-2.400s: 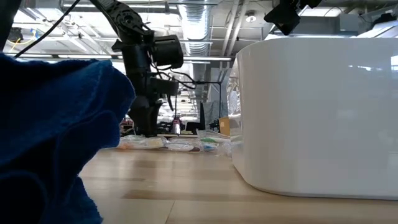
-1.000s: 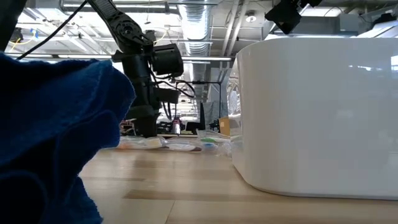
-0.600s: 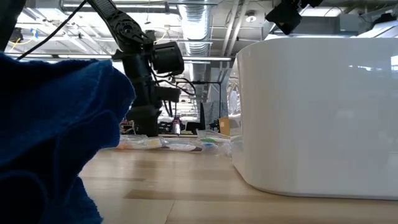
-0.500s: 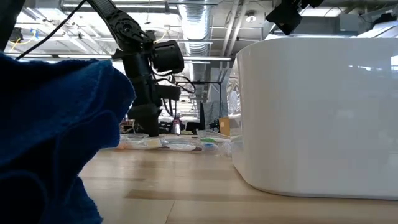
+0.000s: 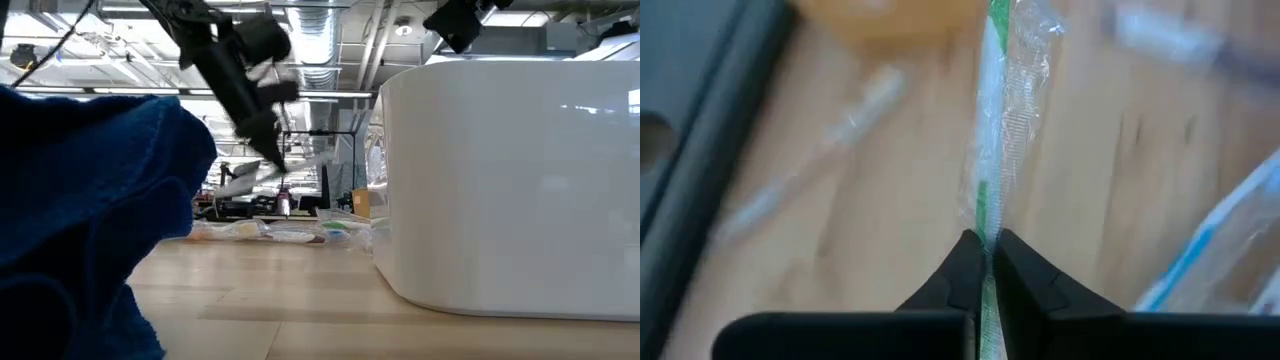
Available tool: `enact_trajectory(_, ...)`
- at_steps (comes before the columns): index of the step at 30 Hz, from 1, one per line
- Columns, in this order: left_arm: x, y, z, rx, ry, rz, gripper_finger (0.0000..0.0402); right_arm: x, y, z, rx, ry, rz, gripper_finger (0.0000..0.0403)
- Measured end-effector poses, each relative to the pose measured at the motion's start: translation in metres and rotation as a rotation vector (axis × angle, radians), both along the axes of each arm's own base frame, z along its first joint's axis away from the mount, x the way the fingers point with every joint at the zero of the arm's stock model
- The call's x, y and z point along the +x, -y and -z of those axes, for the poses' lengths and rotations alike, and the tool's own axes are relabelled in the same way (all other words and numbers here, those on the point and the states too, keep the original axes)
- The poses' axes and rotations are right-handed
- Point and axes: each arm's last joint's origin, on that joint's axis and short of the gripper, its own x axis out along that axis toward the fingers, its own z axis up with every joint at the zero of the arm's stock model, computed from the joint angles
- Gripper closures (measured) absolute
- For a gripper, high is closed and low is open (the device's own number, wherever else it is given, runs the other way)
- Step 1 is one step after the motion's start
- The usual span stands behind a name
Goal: Pick & Place Toothbrushes
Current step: Put the green toothbrush into the yellow bin
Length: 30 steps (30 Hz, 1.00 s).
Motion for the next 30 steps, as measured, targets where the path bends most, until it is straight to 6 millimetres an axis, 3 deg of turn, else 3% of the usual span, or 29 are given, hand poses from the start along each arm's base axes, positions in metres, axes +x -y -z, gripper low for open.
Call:
enact_trajectory(10,0.003,0.021,-0.064,0.011,0.423,0.075,0.0396,-0.001,-0.017,-0.02,-0.028,0.211,-0.101,0.0168)
enact_trajectory(17,0.007,0.036,-0.076,0.005,0.535,0.14,0.0396,-0.009,-0.027,-0.028,-0.034,0.412,-0.163,0.0168)
enact_trajectory(30,0.016,0.067,-0.097,-0.021,0.774,0.264,0.0396,-0.05,-0.011,-0.015,-0.006,0.686,-0.111,0.0168)
